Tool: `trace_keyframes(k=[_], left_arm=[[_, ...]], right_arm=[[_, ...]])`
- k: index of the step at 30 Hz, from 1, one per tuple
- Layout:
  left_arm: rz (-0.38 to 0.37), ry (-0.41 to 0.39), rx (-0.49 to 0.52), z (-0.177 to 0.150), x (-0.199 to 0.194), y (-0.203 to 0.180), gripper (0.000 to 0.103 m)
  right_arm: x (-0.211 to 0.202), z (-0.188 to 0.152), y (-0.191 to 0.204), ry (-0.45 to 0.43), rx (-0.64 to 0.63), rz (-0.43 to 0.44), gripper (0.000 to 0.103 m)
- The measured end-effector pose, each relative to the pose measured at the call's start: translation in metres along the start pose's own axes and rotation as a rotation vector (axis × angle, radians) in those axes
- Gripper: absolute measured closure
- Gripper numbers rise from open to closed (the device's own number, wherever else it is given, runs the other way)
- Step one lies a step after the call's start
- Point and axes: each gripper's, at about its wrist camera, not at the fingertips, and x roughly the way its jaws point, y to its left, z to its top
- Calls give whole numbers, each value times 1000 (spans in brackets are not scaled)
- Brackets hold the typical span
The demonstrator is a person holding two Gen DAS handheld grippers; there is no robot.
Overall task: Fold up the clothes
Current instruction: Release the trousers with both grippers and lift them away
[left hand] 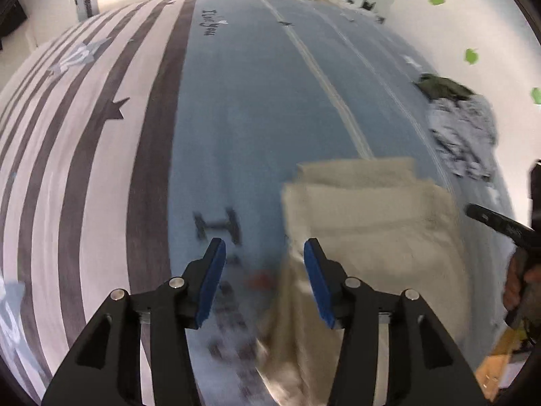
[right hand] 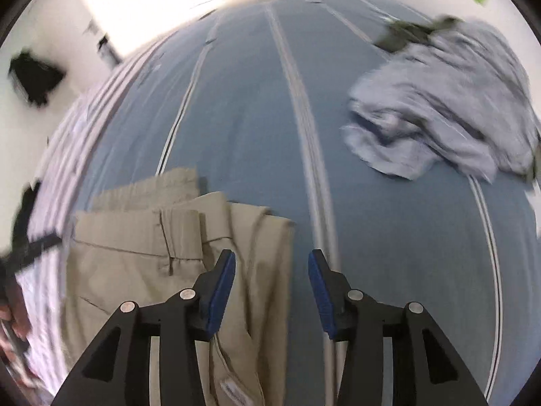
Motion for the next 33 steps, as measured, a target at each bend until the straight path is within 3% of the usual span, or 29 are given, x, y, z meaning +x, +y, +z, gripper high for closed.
trace_keyframes(k=[3,5,6,7,10,12,16,18,21,26,30,33], left_arm=[[-59,0,2,-21,-20,-9,58],[-127,53,12,-35,-17,-20,58],[-122,72,35,-43,-14,-25,58],[-78,90,72,-51,-7,-28,58],[69,147,154,-66,21,-25,58],[79,137,98,-64,23,-5,55],[172,94,55,-58,10,18,55],[108,80,6,-53,4,29,55],[-6,73,-74,-42,3,41,55],[-96,64,-55,-19,16,17,53],[-95,114,-43,-16,41,6,45],[-78,148,-70,-20,55,13,42]], right_arm=[[-15,-10,14,13,-17,95,62],[-21,-24,28,44,-75,146,62],[-19,-32,35,66,-101,175,62],[-16,-42,43,92,-132,190,62],[11,-64,55,135,-242,99,62],[25,-74,57,145,-286,45,65],[16,-62,25,101,-146,-38,64],[8,-56,4,89,-65,-55,64],[2,-50,-21,91,37,18,63],[12,-38,-15,123,22,118,48],[31,-40,9,174,-52,144,37],[45,-51,18,221,-86,105,37]])
